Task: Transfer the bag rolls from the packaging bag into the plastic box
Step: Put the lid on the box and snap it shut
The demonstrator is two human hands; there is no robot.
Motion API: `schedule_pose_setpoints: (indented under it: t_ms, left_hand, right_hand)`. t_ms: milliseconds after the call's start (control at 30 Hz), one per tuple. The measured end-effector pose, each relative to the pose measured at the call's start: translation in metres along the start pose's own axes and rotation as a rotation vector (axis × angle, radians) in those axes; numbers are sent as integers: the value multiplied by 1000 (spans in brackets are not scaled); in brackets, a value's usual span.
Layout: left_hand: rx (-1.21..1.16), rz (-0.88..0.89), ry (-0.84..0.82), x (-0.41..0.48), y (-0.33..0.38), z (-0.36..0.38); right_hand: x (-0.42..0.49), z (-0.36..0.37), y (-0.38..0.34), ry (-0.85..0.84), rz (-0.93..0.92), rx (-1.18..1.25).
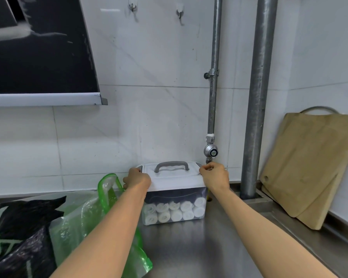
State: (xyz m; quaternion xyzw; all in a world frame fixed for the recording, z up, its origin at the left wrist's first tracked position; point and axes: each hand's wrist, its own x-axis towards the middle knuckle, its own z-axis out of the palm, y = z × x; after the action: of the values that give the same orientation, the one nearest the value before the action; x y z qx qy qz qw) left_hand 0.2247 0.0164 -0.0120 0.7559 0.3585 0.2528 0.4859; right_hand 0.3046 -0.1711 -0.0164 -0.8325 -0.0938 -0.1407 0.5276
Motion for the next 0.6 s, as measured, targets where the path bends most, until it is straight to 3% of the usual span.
schedule_pose_setpoints:
  t_ms: [300, 500, 600]
  left_hand:
    - [83, -11, -6, -13, 6, -4]
    - [154, -9, -24, -43, 16, -15]
    - [147, 59, -15, -57, 16, -20]
  right_hand:
    - [-11, -11, -4, -34, -44, -195]
    - [-28, -19, -8, -207, -58, -334]
    - [-46, -20, -16, -96, -109, -404]
